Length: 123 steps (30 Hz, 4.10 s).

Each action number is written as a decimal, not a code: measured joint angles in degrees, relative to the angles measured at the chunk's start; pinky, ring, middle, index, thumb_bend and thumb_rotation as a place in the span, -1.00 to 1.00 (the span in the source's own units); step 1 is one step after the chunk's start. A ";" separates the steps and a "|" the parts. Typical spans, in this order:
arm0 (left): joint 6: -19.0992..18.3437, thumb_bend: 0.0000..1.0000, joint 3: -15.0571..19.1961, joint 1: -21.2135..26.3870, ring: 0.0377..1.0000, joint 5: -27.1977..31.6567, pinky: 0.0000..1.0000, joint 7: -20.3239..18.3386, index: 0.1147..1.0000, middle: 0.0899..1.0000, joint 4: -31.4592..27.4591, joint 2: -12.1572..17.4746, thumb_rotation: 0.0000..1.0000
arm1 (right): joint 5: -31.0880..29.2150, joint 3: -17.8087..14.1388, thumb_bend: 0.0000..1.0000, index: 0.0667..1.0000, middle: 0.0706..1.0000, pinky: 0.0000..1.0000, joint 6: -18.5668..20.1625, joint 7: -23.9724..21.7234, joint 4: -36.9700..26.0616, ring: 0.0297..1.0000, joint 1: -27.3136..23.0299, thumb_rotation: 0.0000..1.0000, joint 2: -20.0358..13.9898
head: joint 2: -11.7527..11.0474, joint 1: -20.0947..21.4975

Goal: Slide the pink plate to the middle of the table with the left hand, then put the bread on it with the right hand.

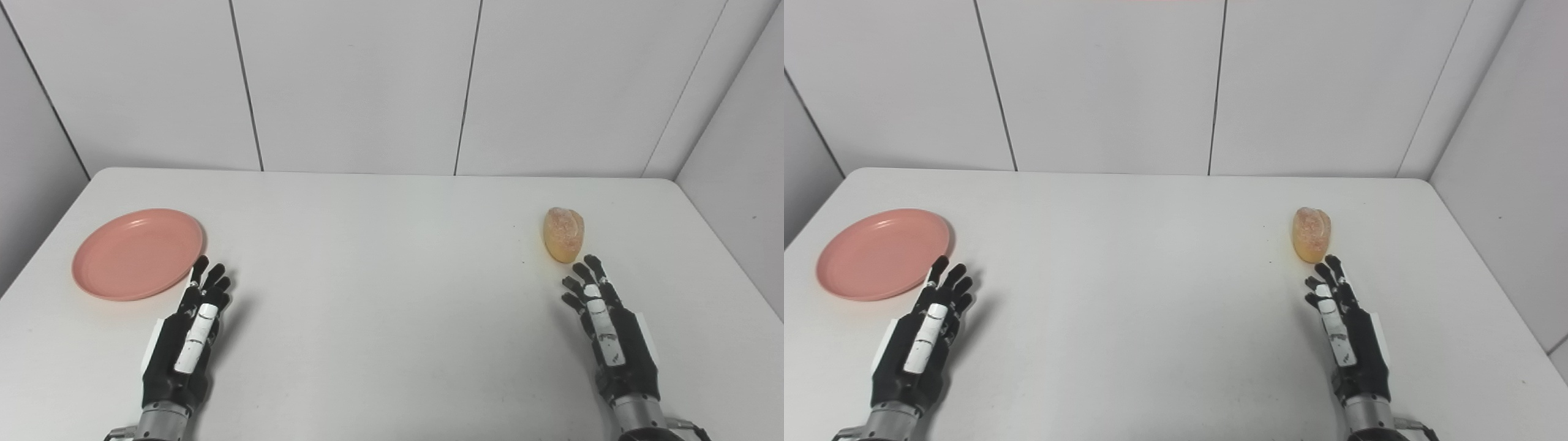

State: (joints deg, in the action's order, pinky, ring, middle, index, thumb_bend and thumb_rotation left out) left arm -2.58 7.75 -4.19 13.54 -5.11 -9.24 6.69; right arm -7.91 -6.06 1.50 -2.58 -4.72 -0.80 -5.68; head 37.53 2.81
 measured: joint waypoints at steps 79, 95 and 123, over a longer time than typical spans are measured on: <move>15.57 0.45 -7.00 2.17 0.92 -10.01 0.93 4.19 1.00 0.96 7.60 -5.66 0.44 | -6.88 -4.86 0.53 0.83 0.80 0.76 -13.50 -9.07 16.83 0.75 -5.73 0.59 -8.46 | -15.99 -18.28; 17.13 0.65 -6.31 2.66 0.79 -12.31 0.81 5.29 0.86 0.78 6.95 -5.43 0.58 | -5.49 -4.81 0.55 0.81 0.77 0.73 -14.80 -8.97 18.00 0.73 -6.43 0.58 -8.42 | -15.47 -19.07; 2.77 0.81 5.79 23.42 0.81 4.11 0.76 0.29 0.73 0.79 8.44 10.52 0.62 | -4.48 -4.79 0.61 0.80 0.76 0.70 -14.80 -8.47 18.01 0.72 -6.94 0.59 -8.21 | -14.50 -18.37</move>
State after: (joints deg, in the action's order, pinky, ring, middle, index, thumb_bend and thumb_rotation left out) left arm 0.20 13.54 19.23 17.66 -4.82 -0.79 17.21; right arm -12.38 -10.85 -13.30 -11.05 13.29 -7.74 -13.89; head 23.03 -15.56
